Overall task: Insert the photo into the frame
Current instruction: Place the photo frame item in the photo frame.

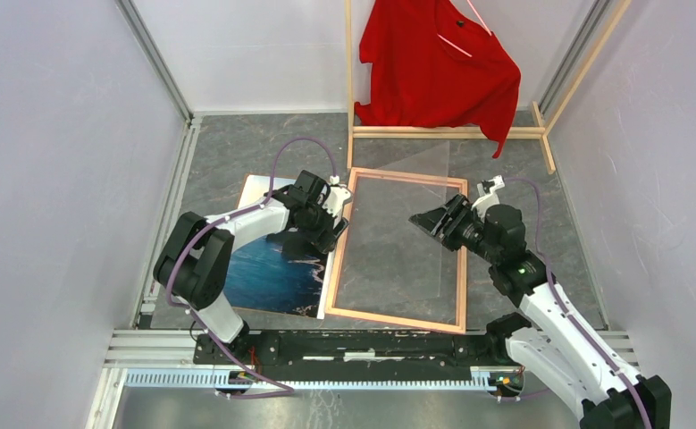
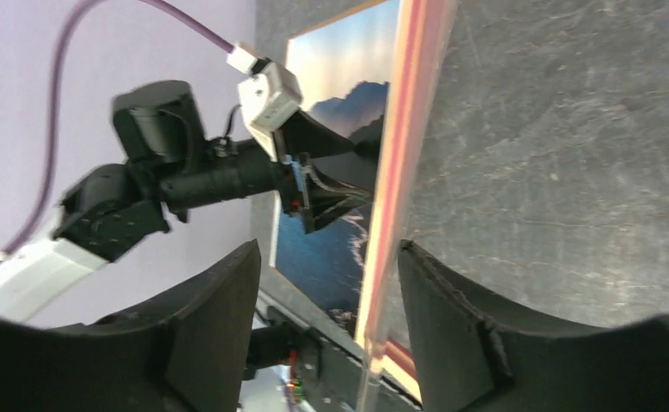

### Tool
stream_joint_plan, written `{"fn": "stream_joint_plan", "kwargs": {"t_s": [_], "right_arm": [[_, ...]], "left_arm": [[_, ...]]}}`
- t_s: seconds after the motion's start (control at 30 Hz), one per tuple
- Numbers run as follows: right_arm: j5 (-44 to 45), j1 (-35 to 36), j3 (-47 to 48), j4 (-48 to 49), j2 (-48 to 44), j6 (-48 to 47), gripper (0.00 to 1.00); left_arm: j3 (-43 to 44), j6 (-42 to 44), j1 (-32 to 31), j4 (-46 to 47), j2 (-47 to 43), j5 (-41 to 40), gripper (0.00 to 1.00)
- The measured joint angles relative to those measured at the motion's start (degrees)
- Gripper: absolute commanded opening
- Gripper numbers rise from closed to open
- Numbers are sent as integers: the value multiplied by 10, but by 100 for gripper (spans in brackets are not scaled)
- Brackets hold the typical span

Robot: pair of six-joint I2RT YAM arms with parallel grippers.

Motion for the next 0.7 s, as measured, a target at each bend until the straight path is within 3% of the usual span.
{"fn": "stream_joint_plan", "kwargs": {"t_s": [0.37,0.7], "right_arm": [[9,0,42,-108,77,-122,98],[37,0,64,-184,121,-229,98]], "left_arm": [[0,0,0,0,0,0,89],[0,0,0,0,0,0,89]]}}
